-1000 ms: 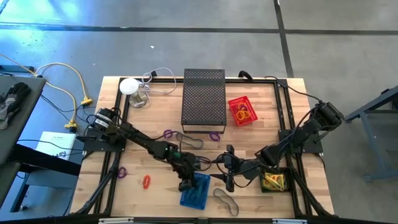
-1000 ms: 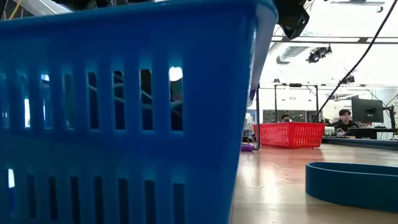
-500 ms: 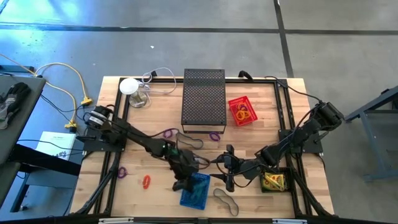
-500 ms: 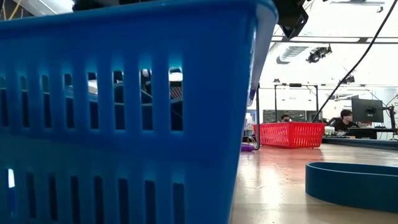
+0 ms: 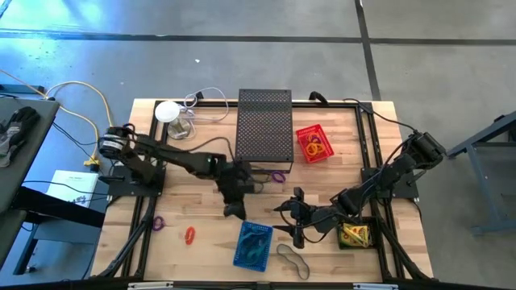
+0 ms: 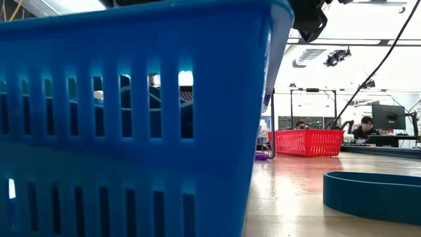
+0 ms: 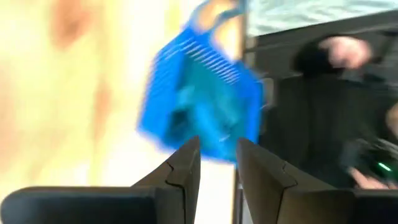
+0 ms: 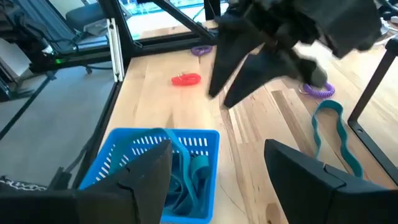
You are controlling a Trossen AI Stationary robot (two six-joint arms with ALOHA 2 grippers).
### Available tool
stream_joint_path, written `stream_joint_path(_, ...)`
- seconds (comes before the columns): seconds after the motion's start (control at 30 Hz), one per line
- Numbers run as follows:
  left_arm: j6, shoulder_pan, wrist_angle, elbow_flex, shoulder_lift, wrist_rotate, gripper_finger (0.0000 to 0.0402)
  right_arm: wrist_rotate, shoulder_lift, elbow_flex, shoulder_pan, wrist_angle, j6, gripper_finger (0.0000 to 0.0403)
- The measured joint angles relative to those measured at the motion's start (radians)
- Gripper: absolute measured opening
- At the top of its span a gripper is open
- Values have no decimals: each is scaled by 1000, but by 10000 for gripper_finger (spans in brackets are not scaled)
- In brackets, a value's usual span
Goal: Pick & Place Office Desk Supplies
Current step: Put the violet spring keychain into the red bin
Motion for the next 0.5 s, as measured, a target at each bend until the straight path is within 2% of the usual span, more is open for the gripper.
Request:
stream_joint_path(0.1,25,12,-212,0,-57,-99,100,0,0,0,0,-17,0,244)
stream_joint_path(0.17,42,12,-367,0,-99,-210,100,0,0,0,0,-18,0,244)
stream_joint_path(0.23,64,12,-512,0,-138,-374,100,0,0,0,-2,-18,-14,244)
stream_joint_path(0.33,54,7,-658,0,-182,-690,100,0,0,0,-7,-17,-47,244)
stream_joint_path(0.37,43,9,-702,0,-188,-749,100,0,0,0,-11,-16,-52,244)
stream_joint_path(0.4,40,18,-733,-1,-189,-772,100,1,0,0,-14,-17,-53,244)
stream_joint_path(0.5,59,65,-754,-6,-188,-735,100,0,0,0,-27,-16,-53,244)
